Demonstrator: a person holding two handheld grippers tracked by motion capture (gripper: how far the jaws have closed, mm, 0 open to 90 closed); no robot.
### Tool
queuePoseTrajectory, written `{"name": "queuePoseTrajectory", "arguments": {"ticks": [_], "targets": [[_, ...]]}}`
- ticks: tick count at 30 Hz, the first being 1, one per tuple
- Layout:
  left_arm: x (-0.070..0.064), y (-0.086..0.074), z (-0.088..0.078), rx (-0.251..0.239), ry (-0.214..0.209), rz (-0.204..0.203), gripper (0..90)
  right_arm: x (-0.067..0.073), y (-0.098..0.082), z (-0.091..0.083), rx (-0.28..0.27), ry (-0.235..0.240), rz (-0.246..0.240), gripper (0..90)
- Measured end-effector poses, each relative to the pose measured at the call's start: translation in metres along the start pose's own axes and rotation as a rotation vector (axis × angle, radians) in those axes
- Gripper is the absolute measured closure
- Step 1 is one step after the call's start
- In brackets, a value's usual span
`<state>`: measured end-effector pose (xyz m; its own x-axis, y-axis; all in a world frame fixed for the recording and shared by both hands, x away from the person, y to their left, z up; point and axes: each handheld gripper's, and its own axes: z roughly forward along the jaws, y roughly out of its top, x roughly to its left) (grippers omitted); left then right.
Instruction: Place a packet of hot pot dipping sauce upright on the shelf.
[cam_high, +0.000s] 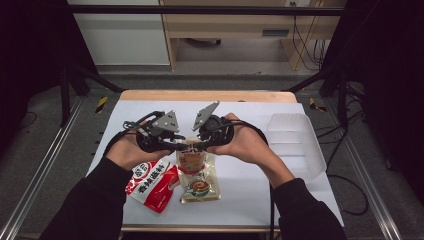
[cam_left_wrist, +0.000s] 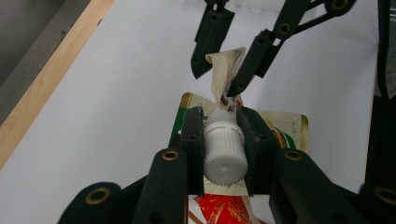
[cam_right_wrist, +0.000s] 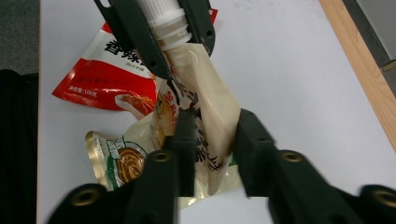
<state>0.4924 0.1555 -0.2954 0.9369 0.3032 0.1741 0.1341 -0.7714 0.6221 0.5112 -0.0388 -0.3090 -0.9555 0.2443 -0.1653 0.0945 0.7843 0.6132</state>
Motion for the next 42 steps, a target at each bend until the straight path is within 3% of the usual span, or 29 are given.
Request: {"name": "queuePoseTrajectory", "arguments": {"ticks": [4,9,10,12,13,16,20,22,31,33,40,42], "targets": [[0.001,-0.002,0.000,-0.020,0.001,-0.021,73.7,0.000,0.002,-0.001,-0.004,0.006,0.008,85.8],[0.002,-0.003,-0.001,-0.052,0.006,-0.051,72.4,0.000,0.006,-0.005,0.017,-0.006,0.015,88.1],[0.003,-0.004,-0.001,-0.057,0.010,-0.055,69.3,-0.001,0.007,-0.006,0.021,-0.007,0.012,88.2],[0.003,-0.004,-0.001,-0.064,0.017,-0.068,53.6,-0.001,0.007,-0.007,0.024,-0.011,0.012,88.3],[0.003,-0.005,-0.001,-0.072,0.020,-0.084,53.6,-0.002,0.007,-0.008,0.029,-0.015,0.007,88.4],[0.004,-0.009,-0.003,-0.066,0.039,-0.091,36.3,-0.008,0.006,-0.014,0.042,-0.042,0.008,88.4],[0.004,-0.017,-0.001,-0.051,0.052,-0.097,26.4,-0.014,0.003,-0.020,0.055,-0.064,0.007,88.3],[0.005,-0.028,0.001,-0.045,0.061,-0.136,20.1,-0.021,-0.002,-0.027,0.053,-0.080,0.017,88.3],[0.003,-0.062,0.013,-0.030,0.100,-0.205,14.1,-0.038,-0.027,-0.043,0.039,-0.136,0.052,88.2],[0.003,-0.065,0.014,-0.023,0.107,-0.203,13.9,-0.039,-0.030,-0.045,0.035,-0.141,0.052,88.2],[0.005,-0.087,0.021,-0.015,0.147,-0.263,13.7,-0.042,-0.042,-0.066,0.018,-0.180,0.054,88.2],[0.006,-0.095,0.020,-0.032,0.150,-0.289,13.6,-0.043,-0.046,-0.075,0.020,-0.191,0.056,88.1]]}}
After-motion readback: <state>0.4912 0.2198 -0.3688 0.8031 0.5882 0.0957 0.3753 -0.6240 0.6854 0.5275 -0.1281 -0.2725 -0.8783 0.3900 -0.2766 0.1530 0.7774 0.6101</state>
